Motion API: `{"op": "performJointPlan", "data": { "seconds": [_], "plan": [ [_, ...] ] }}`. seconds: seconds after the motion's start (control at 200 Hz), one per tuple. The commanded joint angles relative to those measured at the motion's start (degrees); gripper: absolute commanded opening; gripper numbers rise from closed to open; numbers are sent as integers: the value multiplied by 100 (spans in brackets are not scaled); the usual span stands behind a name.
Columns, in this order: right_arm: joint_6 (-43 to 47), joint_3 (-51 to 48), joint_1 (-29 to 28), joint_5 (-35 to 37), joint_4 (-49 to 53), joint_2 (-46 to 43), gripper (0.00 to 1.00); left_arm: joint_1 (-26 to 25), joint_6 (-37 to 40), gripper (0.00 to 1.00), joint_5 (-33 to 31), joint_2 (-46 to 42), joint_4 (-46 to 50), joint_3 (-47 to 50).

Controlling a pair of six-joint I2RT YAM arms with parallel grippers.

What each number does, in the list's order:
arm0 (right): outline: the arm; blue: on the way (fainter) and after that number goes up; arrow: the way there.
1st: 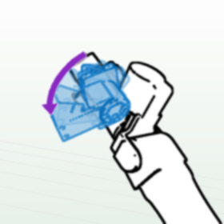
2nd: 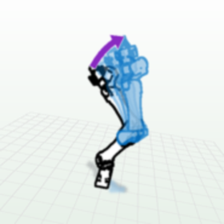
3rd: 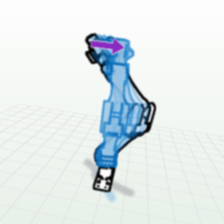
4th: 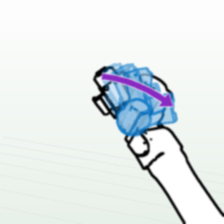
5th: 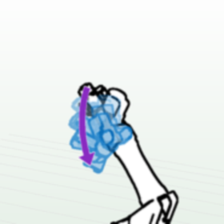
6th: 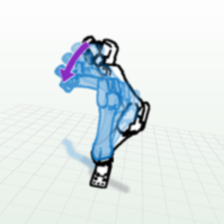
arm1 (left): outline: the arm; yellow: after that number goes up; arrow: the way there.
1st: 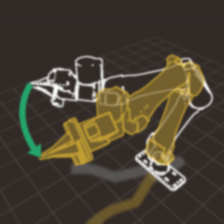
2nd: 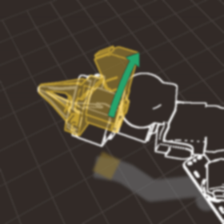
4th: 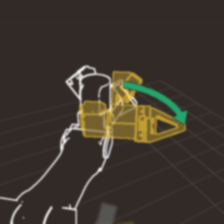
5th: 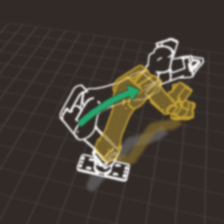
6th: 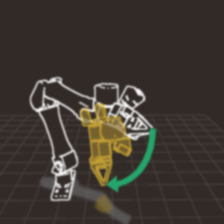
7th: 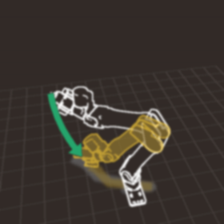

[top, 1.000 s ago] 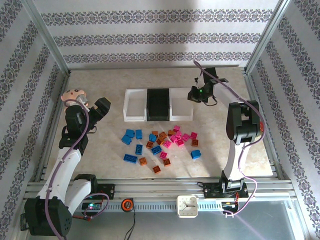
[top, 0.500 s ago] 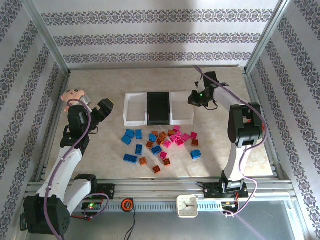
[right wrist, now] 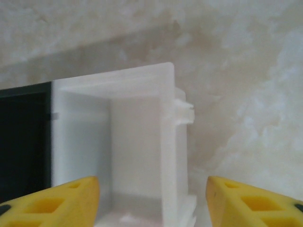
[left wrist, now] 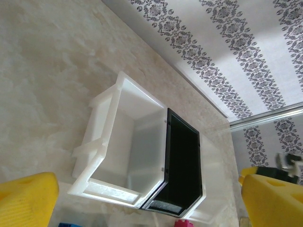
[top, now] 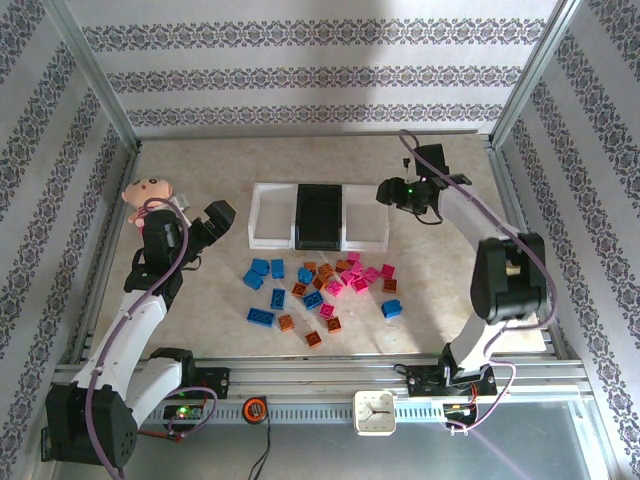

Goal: Sort the legos into containers by color
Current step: Move the container to the center of the table, then pick up the lego from the bottom-center of the table.

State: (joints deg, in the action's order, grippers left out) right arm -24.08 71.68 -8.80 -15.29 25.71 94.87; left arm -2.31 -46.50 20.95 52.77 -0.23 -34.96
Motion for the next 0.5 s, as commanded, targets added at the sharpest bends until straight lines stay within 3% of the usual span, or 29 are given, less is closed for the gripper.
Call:
{"op": "performJointPlan", "data": {
  "seconds": [0.0, 0.275, 0.5],
  "plan": [
    [-148, -666, -399, 495, 267, -804, 68, -60, 81, 99, 44, -201, 91, -32],
    [-551, -2387, -1496, 1195, 1465, -2340, 72, -68, -60, 99, 250, -233, -26, 295],
    [-823, -2897, -2097, 1243, 1964, -2451, 75, -68, -160, 99, 287, -83, -183, 438]
  ]
}}
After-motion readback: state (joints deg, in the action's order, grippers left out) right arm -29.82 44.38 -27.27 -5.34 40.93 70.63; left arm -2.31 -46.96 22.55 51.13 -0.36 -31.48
